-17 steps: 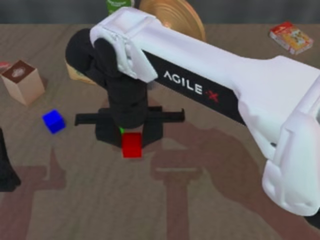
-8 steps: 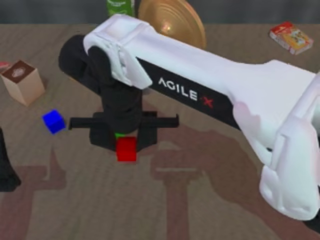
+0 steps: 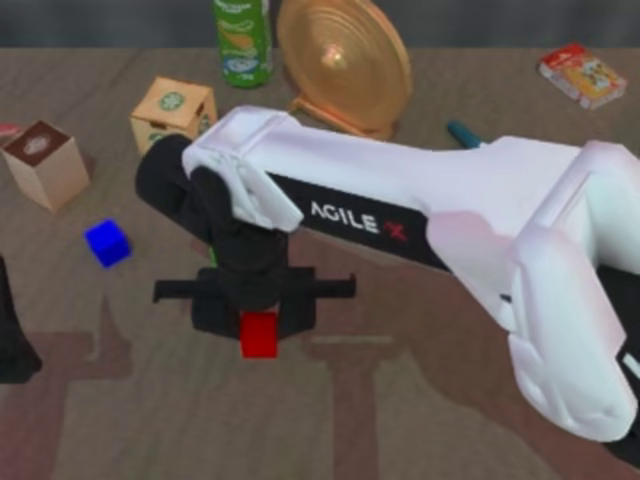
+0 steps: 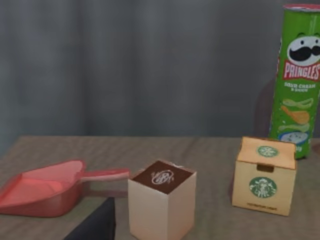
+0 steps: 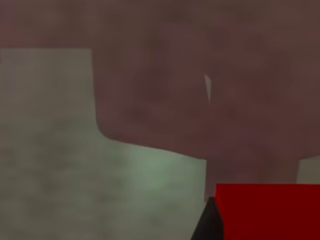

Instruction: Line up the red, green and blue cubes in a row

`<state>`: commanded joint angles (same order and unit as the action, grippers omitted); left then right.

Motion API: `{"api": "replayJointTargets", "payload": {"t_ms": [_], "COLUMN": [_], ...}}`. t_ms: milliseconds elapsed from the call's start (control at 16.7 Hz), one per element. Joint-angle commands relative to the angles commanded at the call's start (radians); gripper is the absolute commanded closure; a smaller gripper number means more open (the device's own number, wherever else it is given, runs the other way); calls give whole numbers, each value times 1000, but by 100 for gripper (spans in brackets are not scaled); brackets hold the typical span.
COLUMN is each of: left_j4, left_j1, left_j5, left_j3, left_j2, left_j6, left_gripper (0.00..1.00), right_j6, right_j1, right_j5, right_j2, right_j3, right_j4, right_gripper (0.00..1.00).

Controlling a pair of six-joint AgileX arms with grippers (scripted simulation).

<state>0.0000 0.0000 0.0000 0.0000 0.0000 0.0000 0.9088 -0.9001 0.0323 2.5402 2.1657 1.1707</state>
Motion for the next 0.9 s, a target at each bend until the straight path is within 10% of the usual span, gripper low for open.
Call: {"api": "replayJointTargets", "payload": {"t_ms": [180, 900], "left_j4": [0, 0], "left_j1": [0, 0], "left_j5": [0, 0], "left_j3": [0, 0], "left_j2": [0, 0], "left_j6": [0, 0], "left_gripper": [0, 0], "right_j6": [0, 0], "right_j1": [0, 0], "right_j5": [0, 0], "right_j2": [0, 0], "right_j3": [0, 0], "right_j4": [0, 0], "right_gripper": [100, 10]}}
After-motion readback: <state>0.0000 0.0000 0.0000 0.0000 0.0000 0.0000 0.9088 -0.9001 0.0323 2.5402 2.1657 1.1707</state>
